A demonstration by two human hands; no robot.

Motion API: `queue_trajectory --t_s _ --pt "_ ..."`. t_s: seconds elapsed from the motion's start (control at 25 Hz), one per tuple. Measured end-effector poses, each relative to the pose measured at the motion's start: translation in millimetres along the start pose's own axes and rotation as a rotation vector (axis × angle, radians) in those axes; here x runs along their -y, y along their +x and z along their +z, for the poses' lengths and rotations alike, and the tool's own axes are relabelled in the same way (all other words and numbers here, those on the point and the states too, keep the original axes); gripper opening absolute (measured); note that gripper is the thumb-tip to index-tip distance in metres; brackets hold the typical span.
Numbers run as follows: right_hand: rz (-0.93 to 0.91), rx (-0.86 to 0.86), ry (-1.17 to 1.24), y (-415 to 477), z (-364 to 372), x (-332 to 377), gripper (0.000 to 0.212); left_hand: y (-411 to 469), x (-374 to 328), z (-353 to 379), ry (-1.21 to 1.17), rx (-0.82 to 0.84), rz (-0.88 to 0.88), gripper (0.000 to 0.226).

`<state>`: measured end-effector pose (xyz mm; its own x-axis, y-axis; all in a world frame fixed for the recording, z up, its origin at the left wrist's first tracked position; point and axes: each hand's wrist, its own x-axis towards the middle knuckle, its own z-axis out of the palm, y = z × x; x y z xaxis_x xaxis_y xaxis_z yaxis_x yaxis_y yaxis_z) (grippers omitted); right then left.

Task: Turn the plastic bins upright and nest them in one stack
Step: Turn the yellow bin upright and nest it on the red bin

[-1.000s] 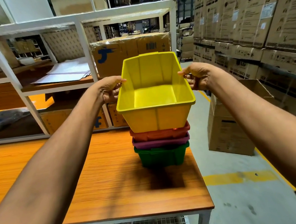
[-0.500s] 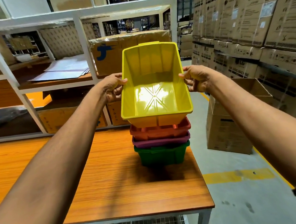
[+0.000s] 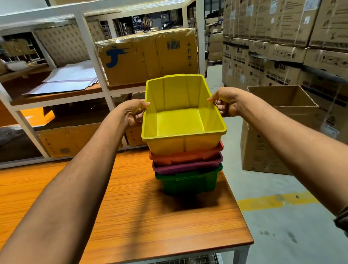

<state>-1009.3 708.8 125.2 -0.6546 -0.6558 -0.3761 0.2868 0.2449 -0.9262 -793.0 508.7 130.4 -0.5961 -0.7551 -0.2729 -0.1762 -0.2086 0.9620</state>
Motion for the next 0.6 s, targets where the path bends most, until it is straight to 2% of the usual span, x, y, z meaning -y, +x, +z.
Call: queue_trajectory --t_s 0.08,0.24,0.44,0.6 --pt "0.016 -0.022 -0.004 7 2 -4 0.014 6 5 2 -0.005 -0.013 -0.034 0.031" --pt "0.054 -0.066 0.001 26 3 -15 0.020 15 16 8 -0.002 -0.057 -0.101 0.002" --pt "0.109 -0.084 0.009 42 6 -26 0.022 29 33 8 0.022 -0.065 -0.153 0.003" --pt "0.130 -0.060 0.015 38 4 -24 0.016 35 35 2 0.022 -0.066 -0.168 0.005"
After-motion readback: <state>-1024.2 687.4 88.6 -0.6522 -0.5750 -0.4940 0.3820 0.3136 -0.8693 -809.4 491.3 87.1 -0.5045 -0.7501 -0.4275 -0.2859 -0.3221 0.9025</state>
